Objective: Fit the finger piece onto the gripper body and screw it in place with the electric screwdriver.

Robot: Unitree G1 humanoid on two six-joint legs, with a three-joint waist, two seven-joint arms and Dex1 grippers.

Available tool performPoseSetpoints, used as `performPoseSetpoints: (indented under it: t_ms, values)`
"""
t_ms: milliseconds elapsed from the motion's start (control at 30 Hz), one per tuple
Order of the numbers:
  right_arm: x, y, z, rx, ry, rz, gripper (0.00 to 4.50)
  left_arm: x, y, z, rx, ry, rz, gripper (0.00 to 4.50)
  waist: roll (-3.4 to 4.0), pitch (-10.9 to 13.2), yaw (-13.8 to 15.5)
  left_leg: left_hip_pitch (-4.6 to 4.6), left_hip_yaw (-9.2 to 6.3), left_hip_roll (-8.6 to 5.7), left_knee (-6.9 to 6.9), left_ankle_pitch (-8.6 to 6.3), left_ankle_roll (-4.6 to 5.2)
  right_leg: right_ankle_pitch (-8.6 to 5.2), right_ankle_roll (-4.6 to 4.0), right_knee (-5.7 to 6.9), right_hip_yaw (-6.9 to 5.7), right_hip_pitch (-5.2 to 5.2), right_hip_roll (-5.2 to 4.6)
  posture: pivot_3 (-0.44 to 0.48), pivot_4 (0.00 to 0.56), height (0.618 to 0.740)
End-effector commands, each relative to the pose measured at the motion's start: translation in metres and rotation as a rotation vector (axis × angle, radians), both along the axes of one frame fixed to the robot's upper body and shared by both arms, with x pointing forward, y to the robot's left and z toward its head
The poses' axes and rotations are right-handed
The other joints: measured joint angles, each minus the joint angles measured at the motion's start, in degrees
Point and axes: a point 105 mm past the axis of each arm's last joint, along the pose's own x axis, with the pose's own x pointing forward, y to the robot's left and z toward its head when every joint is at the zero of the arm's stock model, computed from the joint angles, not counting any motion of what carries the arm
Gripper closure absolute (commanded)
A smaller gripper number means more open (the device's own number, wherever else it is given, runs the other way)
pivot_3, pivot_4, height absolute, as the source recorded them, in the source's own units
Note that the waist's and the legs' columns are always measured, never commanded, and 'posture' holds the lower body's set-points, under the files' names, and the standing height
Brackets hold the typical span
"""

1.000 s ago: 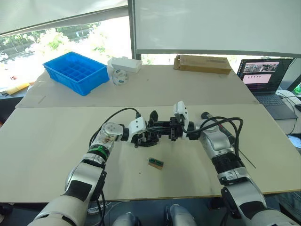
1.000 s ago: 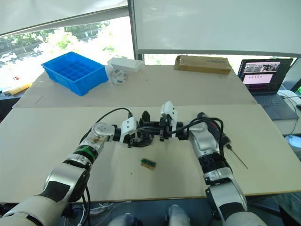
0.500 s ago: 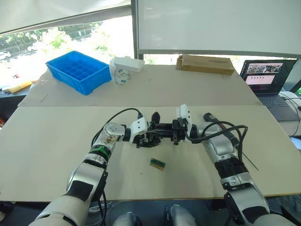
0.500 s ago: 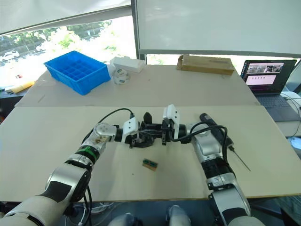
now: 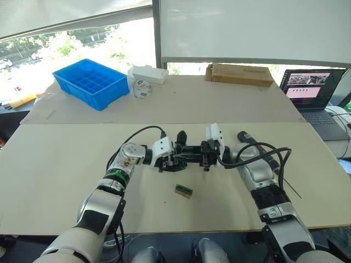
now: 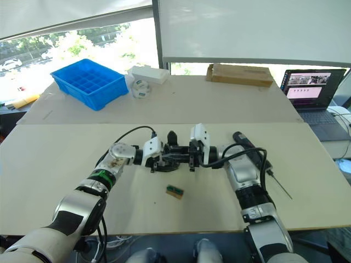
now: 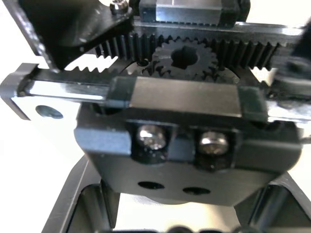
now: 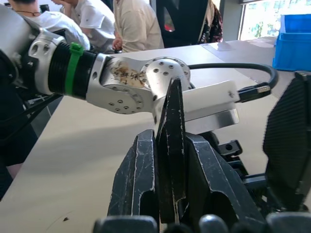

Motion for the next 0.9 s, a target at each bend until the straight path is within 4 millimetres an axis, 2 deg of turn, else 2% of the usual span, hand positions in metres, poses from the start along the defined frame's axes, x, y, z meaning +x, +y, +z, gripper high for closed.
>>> performPoseSetpoints:
  t_ms: [33, 167, 267, 467, 700, 900]
  values:
    - [-0.012, 0.010, -0.028, -0.083, 0.085, 0.057, 4.14, 0.003, -0.009, 0.017, -0.022, -0.062, -0.030, 2.13, 0.00, 0.0, 0.0, 0.00, 0.00, 0.00, 0.00, 0.00, 0.00, 0.00, 0.00, 0.00, 0.00, -0.01, -0.01, 0.000, 0.150, 0.738]
    - [0.000, 0.012, -0.031, -0.115, 0.024, -0.021, 4.14, 0.003, -0.010, 0.017, -0.020, -0.063, -0.033, 2.13, 0.00, 0.0, 0.0, -0.01, 0.00, 0.00, -0.02, 0.00, 0.00, 0.00, 0.00, -0.01, -0.01, -0.01, -0.03, 0.000, 0.150, 0.738]
    - [0.010, 0.010, -0.031, -0.103, 0.043, -0.066, 4.14, 0.003, -0.011, 0.017, -0.022, -0.063, -0.036, 2.13, -0.01, 0.0, -0.5, 0.02, 0.03, 0.03, -0.01, 0.00, 0.00, 0.00, 0.00, 0.01, 0.02, -0.02, -0.01, 0.000, 0.150, 0.738]
    - [0.008, 0.004, -0.035, -0.097, 0.057, -0.026, 4.14, 0.002, -0.011, 0.018, -0.023, -0.064, -0.041, 2.13, -0.01, 0.0, -0.5, 0.04, 0.03, 0.04, 0.00, 0.02, -0.03, 0.00, -0.01, 0.06, 0.04, -0.03, -0.04, 0.000, 0.150, 0.738]
    - [0.009, 0.016, -0.026, -0.113, 0.031, 0.019, 4.14, 0.002, -0.012, 0.017, -0.022, -0.064, -0.042, 2.13, 0.00, 0.0, -0.5, 0.03, 0.03, 0.04, 0.00, 0.02, -0.03, 0.01, -0.01, 0.06, 0.04, -0.05, -0.07, 0.000, 0.150, 0.738]
    - [0.013, 0.006, -0.029, -0.128, 0.029, 0.006, 4.14, 0.002, -0.013, 0.018, -0.029, -0.065, -0.038, 2.13, 0.00, 0.0, -0.5, 0.02, 0.03, 0.04, -0.01, 0.02, -0.03, 0.01, -0.01, 0.06, 0.03, -0.08, -0.10, 0.000, 0.150, 0.738]
